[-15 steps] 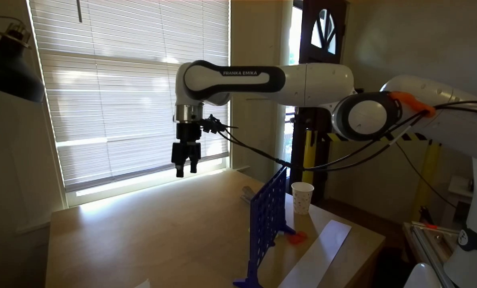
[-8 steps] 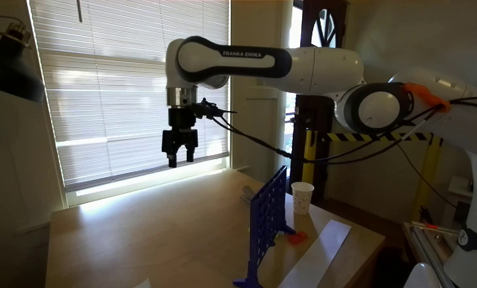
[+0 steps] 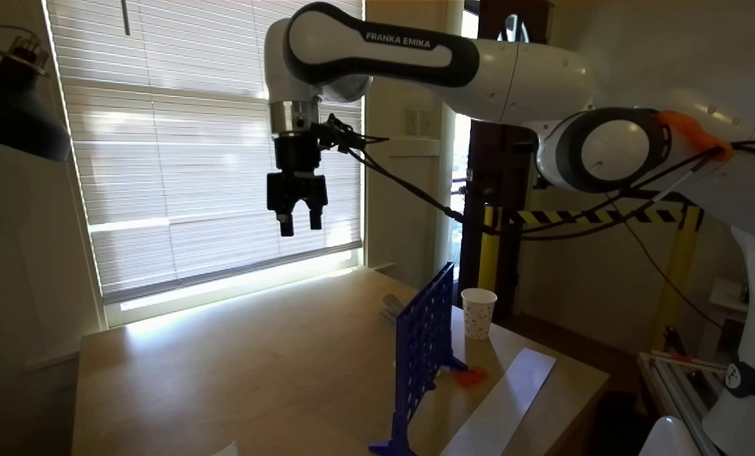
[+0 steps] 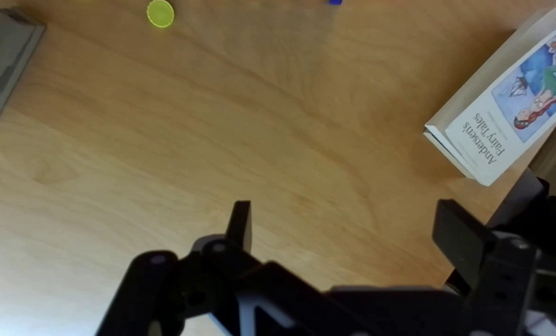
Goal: Move the blue object to the front and put it in an upright position
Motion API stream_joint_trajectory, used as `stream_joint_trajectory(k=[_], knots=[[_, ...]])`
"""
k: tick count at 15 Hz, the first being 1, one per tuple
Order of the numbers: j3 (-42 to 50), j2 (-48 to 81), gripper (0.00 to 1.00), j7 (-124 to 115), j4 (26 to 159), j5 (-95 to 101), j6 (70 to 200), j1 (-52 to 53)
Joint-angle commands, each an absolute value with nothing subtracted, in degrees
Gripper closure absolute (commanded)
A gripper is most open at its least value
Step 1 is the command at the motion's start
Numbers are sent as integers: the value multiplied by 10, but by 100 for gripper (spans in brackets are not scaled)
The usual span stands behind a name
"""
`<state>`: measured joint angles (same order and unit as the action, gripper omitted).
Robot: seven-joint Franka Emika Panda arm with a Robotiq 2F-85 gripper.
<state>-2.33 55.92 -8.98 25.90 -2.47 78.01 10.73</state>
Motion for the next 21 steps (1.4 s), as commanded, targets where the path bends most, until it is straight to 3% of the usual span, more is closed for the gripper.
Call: stream_joint_trajectory(k=[1,21], knots=[[-12,529,0,-92,271,-3,740,119],[-2,555,0,-111,247,15,723,135]])
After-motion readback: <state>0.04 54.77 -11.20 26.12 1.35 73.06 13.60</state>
